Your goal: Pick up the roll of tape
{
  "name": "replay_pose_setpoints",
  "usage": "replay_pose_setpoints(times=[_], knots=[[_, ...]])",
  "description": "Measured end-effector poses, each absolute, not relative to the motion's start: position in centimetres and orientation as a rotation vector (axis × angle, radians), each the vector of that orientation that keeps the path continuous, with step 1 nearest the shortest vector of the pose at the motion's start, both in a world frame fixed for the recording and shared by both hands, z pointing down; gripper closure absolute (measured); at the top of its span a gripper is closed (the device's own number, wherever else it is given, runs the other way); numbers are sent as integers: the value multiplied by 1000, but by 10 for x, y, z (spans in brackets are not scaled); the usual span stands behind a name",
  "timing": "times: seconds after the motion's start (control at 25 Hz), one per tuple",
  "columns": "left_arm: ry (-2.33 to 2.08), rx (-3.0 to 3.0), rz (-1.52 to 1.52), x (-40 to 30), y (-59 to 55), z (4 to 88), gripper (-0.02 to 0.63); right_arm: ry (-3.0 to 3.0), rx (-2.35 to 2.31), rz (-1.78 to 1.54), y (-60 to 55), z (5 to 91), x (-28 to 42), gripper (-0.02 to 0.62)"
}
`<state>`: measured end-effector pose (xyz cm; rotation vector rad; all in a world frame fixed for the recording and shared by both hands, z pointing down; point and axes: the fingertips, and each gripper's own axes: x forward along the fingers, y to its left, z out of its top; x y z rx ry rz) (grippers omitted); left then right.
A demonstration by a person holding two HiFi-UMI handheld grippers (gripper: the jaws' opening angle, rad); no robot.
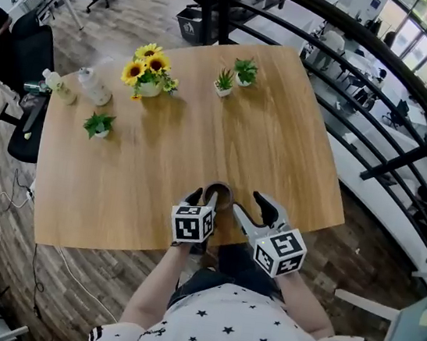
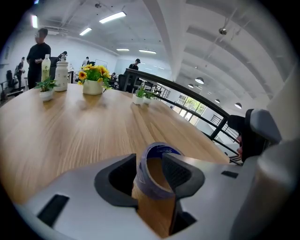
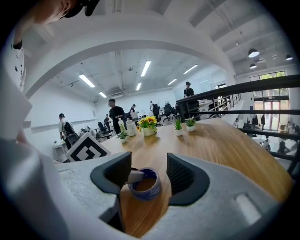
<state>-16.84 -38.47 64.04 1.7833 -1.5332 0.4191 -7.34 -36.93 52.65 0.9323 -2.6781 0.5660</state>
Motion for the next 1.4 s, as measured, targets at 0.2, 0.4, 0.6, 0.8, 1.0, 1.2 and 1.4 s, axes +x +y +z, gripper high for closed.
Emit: replay_pose_setpoints(times=[0.2,0.4,0.6,0.8,1.0,1.2,1.4], knots=[[-1546,1748,478,-170,-390,655,456,-2671,930,574,-377,531,-72,376],[-1579,1733,509,-173,-395,659,486,-2668,926,576,-381,534,-71,376],[-1595,1720,504,-176,-396,660,508,-2668,929,575,-381,533,-71,376],[-1597,1714,498,-177,-395,659,520,-2670,924,573,-378,532,-71,376],[-1610,1728,482,-178,-385,650,526,-2677,924,566,-370,529,-70,376],[-1637,1736,451,-183,-373,636,528,-2686,934,554,-357,522,-69,376],[-1659,1761,420,-184,-360,617,529,-2695,947,536,-342,516,-69,376]])
